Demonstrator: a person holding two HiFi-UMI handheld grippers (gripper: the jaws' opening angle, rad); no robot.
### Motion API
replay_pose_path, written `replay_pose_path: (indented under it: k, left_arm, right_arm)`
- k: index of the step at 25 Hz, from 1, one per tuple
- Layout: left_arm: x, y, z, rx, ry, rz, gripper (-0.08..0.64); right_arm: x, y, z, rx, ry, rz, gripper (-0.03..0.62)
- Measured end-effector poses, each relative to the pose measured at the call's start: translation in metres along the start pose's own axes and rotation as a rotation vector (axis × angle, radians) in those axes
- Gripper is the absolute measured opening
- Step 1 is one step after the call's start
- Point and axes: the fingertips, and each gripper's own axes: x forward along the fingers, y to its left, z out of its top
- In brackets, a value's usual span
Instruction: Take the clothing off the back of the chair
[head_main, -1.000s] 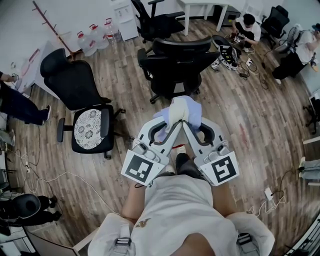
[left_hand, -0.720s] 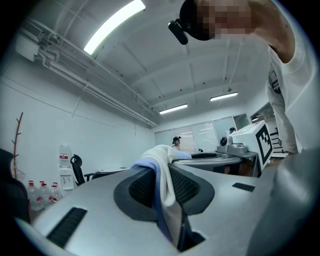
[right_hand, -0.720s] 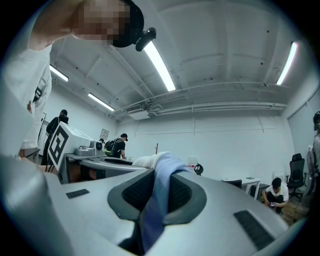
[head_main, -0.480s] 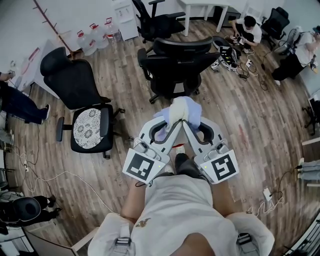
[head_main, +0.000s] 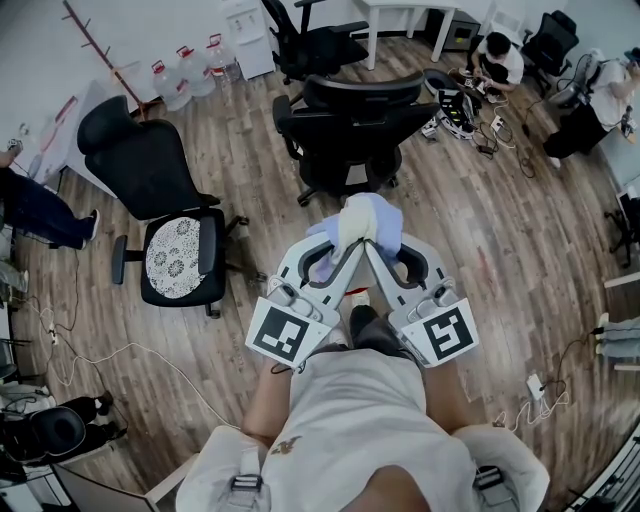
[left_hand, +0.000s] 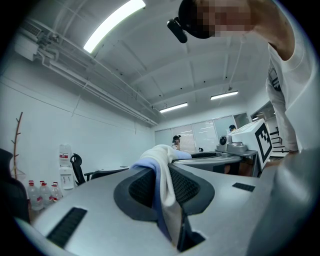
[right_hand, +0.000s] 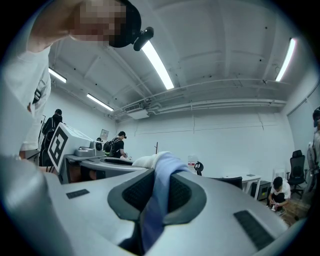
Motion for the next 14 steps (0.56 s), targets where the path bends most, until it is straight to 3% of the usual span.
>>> replay_pose_path:
  k: [14]
  left_arm:
    - [0.0035,-0.0031,-0.0021,0.002,0.0,0.0,0.075]
  right_arm:
    - [-0.0023,-0.0022,0.0008,-0.003,-0.023,0.009,0.06]
